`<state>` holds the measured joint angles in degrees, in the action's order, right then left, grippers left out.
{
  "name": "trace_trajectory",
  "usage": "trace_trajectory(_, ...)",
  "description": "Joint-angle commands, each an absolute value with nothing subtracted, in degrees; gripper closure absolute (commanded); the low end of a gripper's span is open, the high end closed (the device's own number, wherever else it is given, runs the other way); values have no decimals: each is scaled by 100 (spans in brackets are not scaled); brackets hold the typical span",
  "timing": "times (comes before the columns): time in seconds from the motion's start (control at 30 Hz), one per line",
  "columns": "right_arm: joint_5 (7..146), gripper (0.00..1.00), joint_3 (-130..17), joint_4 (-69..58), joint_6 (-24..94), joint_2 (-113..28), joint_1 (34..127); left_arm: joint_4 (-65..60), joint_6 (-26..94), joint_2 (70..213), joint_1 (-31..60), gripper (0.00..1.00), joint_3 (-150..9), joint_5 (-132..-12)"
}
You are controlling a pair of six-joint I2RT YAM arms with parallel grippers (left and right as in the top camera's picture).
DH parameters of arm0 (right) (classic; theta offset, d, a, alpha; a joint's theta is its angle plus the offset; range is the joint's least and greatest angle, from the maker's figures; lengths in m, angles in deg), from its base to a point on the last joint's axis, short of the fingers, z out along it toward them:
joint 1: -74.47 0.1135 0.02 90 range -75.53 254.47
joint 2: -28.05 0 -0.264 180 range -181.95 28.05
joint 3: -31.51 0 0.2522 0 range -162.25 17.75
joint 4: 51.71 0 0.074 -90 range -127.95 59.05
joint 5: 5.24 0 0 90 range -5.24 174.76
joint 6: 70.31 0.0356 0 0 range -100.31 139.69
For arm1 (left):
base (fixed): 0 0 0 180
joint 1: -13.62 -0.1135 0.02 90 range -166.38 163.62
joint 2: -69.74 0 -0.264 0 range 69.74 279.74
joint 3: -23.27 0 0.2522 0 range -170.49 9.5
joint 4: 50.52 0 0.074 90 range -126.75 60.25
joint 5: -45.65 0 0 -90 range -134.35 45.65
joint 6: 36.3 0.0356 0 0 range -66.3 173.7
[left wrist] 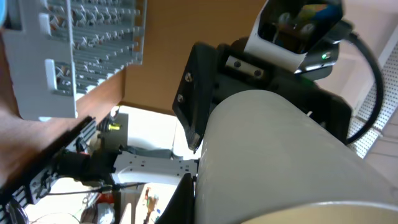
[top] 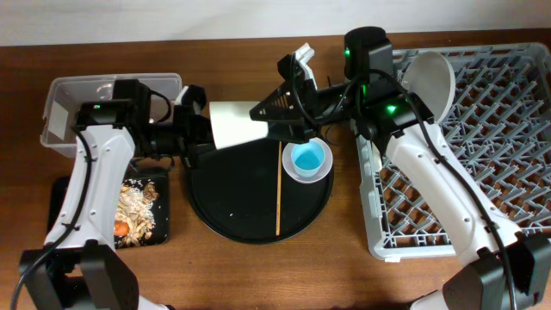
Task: Sort waste into correct bins and load items into the dishwasher rack
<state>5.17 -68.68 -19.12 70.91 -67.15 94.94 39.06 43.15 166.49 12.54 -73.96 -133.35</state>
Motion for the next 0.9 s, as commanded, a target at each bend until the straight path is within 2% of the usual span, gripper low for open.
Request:
trace_trajectory(0.0, 596, 1, -6945, -2002, 7165, -6700, 9551, 3893, 4250, 16548, 1401, 99, -7498, -13455)
trace_trajectory(0.2, 591, 2, -6945, -2002, 7167, -6706, 9652, 3740, 4184, 16548, 1394, 99, -7498, -13455)
trace_trajectory(0.47, 591, 29, -6945, -2002, 7259, -6706, 9547, 3462, 3957, 16548, 1394, 99, -7498, -13455)
trace_trajectory(0.87, 637, 27, -6945, -2282, 7272, -6704, 9208, 3460, 3959, 16548, 1394, 99, -7498, -13455)
